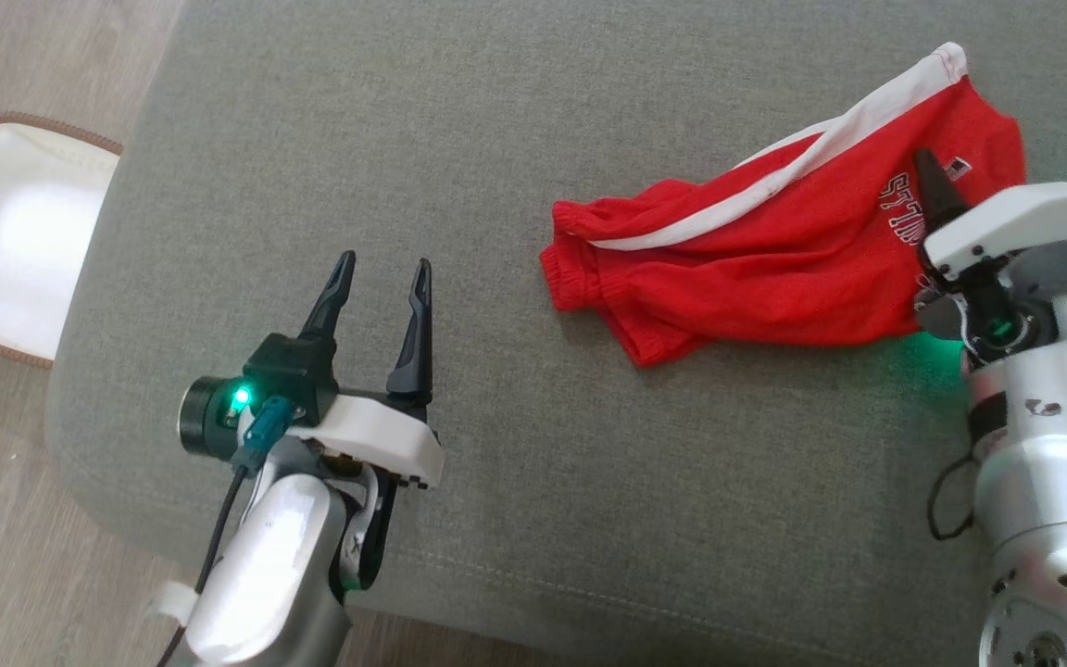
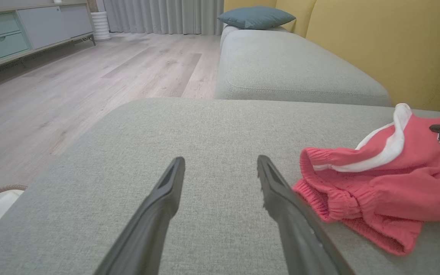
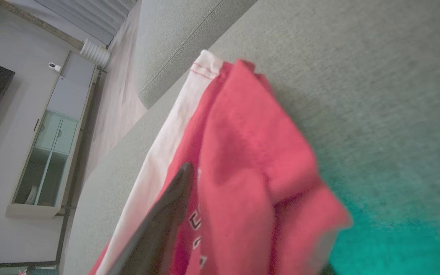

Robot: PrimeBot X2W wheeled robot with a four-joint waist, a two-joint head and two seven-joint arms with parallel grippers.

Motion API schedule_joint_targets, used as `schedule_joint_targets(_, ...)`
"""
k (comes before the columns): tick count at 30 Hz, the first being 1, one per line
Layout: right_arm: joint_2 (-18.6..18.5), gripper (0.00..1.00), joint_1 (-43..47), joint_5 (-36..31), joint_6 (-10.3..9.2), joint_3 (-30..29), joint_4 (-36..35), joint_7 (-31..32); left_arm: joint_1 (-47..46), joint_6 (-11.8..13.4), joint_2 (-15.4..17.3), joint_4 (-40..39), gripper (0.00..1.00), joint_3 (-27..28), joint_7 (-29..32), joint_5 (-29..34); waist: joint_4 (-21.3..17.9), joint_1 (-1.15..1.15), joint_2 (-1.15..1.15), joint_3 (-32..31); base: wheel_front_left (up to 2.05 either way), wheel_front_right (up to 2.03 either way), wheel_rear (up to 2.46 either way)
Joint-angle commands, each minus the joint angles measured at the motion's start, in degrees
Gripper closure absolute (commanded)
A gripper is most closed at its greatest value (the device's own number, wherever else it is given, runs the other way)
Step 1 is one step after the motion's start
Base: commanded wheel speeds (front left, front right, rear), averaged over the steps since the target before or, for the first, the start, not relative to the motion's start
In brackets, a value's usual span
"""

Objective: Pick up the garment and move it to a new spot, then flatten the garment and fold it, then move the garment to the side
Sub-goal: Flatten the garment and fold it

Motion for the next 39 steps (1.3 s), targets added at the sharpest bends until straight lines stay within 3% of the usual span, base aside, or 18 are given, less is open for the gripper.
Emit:
schedule_joint_targets(1,1.26,1.00,-1.04,0.63,0.37,2.12,-0.81,-0.16,-2.10,-0.39,0.45,-1.28,0.00,2.11,-0.69,0.40,-0.19,0.00,0.00,-0.28,0.00,0.00,0.00)
schedule_joint_targets(17,1.53,1.00,7.90,6.21,0.37,-0.67,-2.39,-13.62,0.02,-1.09,0.32,0.28,0.00,3.21,-0.69,0.32,-6.81,0.00,0.00,-6.18,0.00,0.00,0.00)
schedule_joint_targets(23,1.55,1.00,12.97,10.56,0.37,3.50,-2.25,-17.37,2.01,-1.05,0.60,0.23,0.00,3.98,-0.69,0.16,-9.11,0.00,0.00,-8.57,0.00,0.00,0.00)
schedule_joint_targets(33,1.56,1.00,12.61,14.82,0.37,6.18,3.54,-22.84,3.84,-1.33,0.28,0.05,0.00,3.73,-0.69,0.11,-8.74,0.00,0.00,-10.15,0.00,0.00,0.00)
schedule_joint_targets(39,1.56,1.00,11.71,18.63,0.37,12.31,1.03,-24.64,4.86,-1.32,0.65,0.07,0.00,4.05,-0.69,-0.05,-8.08,0.00,0.00,-10.94,0.00,0.00,0.00)
